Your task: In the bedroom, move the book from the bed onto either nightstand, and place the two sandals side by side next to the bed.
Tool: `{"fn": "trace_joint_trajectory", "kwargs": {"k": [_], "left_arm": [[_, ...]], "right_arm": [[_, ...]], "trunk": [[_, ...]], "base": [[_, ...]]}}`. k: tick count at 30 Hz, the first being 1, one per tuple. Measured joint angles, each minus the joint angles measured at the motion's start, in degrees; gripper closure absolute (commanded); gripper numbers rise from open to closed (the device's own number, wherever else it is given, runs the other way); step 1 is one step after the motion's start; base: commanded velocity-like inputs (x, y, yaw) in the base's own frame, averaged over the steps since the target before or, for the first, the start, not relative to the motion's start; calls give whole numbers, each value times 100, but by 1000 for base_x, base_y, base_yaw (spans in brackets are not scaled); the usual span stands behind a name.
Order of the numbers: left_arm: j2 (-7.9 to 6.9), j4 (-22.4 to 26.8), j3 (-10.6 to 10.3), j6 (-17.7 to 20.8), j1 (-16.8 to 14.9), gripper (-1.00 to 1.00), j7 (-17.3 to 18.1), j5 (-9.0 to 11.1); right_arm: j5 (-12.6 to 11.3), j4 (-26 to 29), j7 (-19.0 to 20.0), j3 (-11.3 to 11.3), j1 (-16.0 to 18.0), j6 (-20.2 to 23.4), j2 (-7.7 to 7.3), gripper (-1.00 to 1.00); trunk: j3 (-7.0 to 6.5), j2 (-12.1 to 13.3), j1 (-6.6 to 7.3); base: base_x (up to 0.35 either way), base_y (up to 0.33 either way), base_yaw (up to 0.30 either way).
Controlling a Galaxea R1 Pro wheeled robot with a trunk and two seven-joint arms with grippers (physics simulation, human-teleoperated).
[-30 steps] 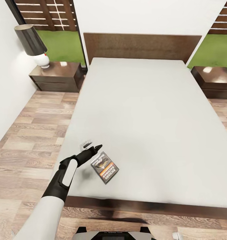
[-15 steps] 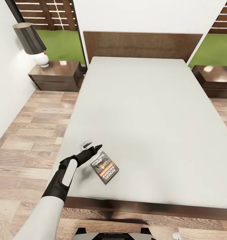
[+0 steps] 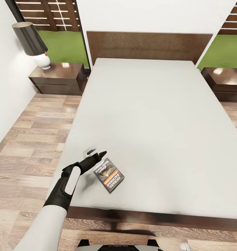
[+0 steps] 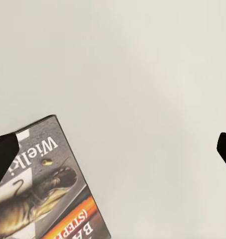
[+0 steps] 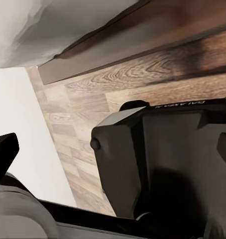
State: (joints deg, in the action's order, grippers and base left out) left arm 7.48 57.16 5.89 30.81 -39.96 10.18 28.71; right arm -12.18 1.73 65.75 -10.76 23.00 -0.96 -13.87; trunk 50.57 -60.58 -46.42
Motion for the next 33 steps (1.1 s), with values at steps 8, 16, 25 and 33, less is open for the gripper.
{"fn": "trace_joint_trajectory", "kwargs": {"k": [8, 16, 25, 33], "left_arm": [[0, -1, 0, 0, 0, -100, 0, 0], [0, -4, 0, 0, 0, -100, 0, 0], [0, -1, 0, 0, 0, -100, 0, 0], [0, 1, 0, 0, 0, -100, 0, 0]], "right_arm": [[0, 0, 0, 0, 0, 0, 0, -100], [0, 0, 0, 0, 0, 0, 0, -100], [0, 0, 0, 0, 0, 0, 0, -100], [0, 0, 0, 0, 0, 0, 0, -100]], "trunk": [[144, -321, -176], [287, -642, -352], [449, -1003, -549], [593, -1324, -725]], "base": [[0, 0, 0], [0, 0, 0], [0, 0, 0], [0, 0, 0]]}}
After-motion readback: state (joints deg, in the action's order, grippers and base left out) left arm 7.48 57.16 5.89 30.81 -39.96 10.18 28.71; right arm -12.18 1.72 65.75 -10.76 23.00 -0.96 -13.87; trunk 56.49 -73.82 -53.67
